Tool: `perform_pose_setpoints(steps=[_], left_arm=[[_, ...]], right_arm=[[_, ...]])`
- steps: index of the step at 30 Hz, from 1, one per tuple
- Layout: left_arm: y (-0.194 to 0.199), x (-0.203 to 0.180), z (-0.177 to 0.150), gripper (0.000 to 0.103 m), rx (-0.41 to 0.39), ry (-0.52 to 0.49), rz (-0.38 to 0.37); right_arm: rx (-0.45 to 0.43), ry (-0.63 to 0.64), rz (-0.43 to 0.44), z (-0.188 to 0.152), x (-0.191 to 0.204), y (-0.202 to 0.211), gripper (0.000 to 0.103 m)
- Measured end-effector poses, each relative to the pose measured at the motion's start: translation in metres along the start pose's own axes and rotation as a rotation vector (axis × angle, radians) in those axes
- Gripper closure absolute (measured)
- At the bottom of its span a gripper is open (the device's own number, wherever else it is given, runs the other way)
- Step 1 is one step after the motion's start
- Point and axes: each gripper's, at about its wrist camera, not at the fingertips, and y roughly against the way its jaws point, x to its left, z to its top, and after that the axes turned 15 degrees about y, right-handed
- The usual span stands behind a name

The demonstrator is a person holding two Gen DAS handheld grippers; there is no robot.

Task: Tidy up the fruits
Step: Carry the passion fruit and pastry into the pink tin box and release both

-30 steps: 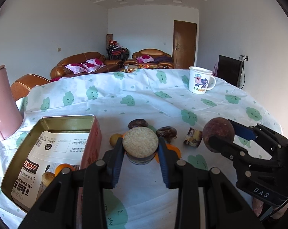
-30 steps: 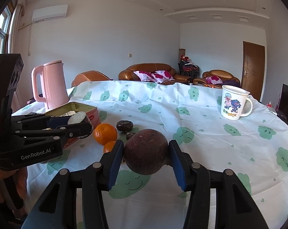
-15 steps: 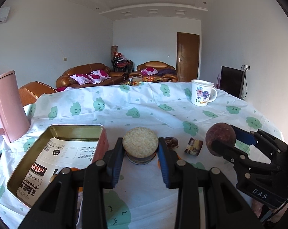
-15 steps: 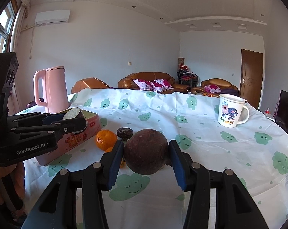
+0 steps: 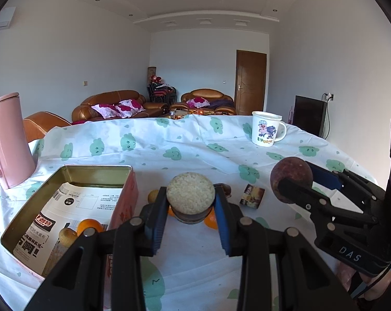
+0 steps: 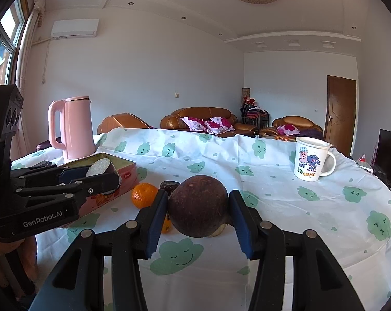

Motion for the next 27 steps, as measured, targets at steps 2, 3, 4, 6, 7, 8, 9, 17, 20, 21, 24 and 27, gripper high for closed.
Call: perform_pose_setpoints(steps=[2,3,4,6,7,8,9,17,20,21,24,27], left_arm=[[0.002,-0.002,0.000,0.067,-0.005,-0.004,-0.003],[0.003,-0.002,0.001,0.067,-0.009,-0.003,-0.006],[0.005,-0.002,0.002,0.067,-0.013,-0.004,-0.006],[0.009,-0.002,0.004,0.067,-0.022,-0.003,-0.009],[0.011,-0.001,0.005,0.067,-0.027,0.000,-0.010],[0.013,0.000,0.006,0.067,-0.030,0.002,-0.010],[0.016,0.002,0.007,0.067,-0.036,0.005,-0.009],[0.033,0.023,0.022,0.067,-0.081,0.033,0.036],[0.037,0.034,0.026,0.067,-0.084,0.051,0.051],[0.038,0.038,0.027,0.067,-0.085,0.057,0.058],[0.042,0.051,0.032,0.067,-0.095,0.074,0.082],[0.047,0.066,0.038,0.067,-0.105,0.093,0.108]], right_arm=[[0.003,-0.002,-0.002,0.000,0.000,0.000,0.052],[0.005,-0.003,-0.003,0.000,0.000,0.000,0.052],[0.007,-0.003,-0.004,0.000,0.000,0.000,0.052],[0.012,-0.001,-0.007,0.001,0.001,-0.001,0.052],[0.014,0.001,-0.008,0.001,0.001,-0.002,0.052],[0.016,0.002,-0.009,0.002,0.001,-0.002,0.052],[0.019,0.004,-0.011,0.002,0.001,-0.003,0.052],[0.040,0.011,0.033,0.012,0.009,-0.010,0.052],[0.031,0.022,0.063,0.022,0.016,-0.012,0.052],[0.027,0.024,0.075,0.026,0.018,-0.013,0.052],[0.015,0.025,0.114,0.039,0.024,-0.015,0.052],[0.002,0.042,0.145,0.053,0.035,-0.018,0.052]])
